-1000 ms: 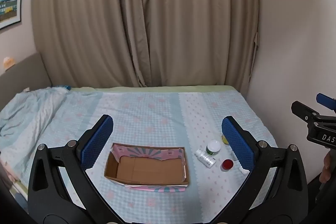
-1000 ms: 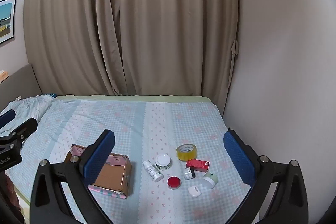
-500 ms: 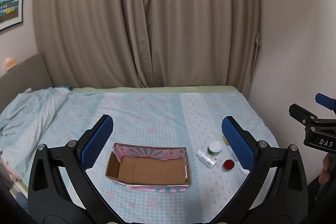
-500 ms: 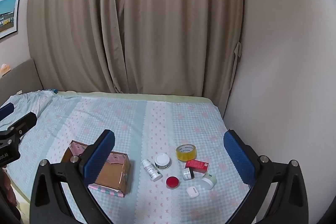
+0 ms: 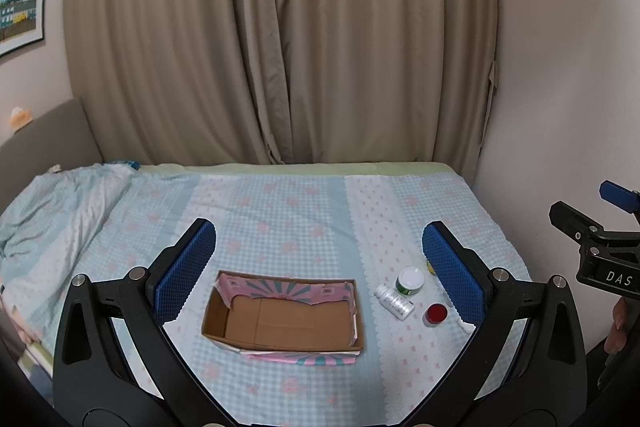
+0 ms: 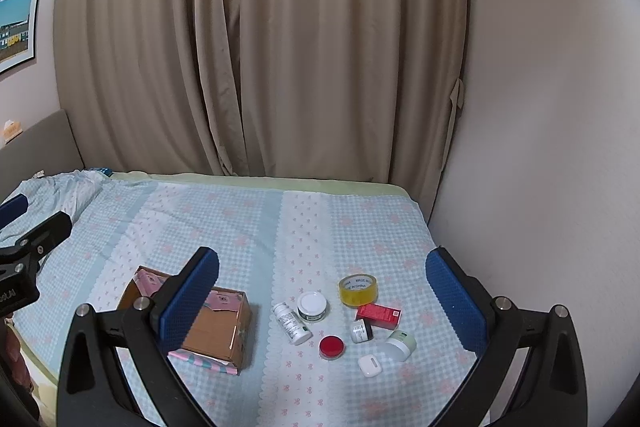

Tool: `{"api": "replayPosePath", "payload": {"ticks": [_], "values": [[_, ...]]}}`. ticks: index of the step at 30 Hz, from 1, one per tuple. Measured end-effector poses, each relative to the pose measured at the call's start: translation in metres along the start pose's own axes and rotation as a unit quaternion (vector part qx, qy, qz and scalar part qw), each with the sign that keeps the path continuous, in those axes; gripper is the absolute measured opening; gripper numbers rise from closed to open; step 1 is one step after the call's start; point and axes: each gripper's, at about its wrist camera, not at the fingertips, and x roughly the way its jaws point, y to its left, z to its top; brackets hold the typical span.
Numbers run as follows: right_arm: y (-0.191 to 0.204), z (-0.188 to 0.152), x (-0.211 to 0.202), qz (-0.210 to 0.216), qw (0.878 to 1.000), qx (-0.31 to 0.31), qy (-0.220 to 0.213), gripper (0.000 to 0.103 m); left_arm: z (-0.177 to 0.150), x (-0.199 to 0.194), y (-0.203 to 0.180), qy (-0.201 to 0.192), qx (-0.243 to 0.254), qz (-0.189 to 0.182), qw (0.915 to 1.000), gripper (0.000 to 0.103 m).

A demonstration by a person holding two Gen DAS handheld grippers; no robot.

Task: Organize rigid objects

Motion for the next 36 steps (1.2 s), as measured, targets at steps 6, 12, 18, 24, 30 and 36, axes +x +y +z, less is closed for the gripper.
{"api": "replayPosePath", "payload": {"ticks": [6, 12, 18, 24, 30, 36], "values": [[0.0008, -0.0004, 0.0009, 0.005, 1.0, 0.003, 0.003, 0.103, -0.0009, 0.0022, -0.002, 0.003, 0.003, 0.003, 1.0, 0.102], [0.0015, 0.0008, 0.0012, 0.004, 1.0, 0.003, 0.003, 0.103, -0.0024, 0.0018, -0.0045, 0.002, 0.004, 0.001, 1.0, 0.102], [0.0022, 0.0008, 0.0007, 0.003, 1.0, 0.002, 0.003, 0.103, -0.0007, 0.0021, -0.0044, 0.002, 0.001, -0.004, 1.0, 0.102], [0.0014, 0.0018, 0.0005, 0.003, 1.0, 0.002, 0.004, 0.103, 0.0019, 0.0003, -0.0043, 0.001, 0.002, -0.005, 1.0, 0.102], [0.0014, 0.0025, 0.0006, 0.003, 1.0, 0.001, 0.004, 0.103, 0.0052, 0.0003, -0.0054, 0.002, 0.0, -0.005, 1.0, 0.102], [-0.0006, 0.002, 0.0003, 0.002, 1.0, 0.0, 0.002, 0.103, 0.0072, 0.0011, -0.0048, 0.003, -0.001, -0.005, 1.0, 0.102]]}}
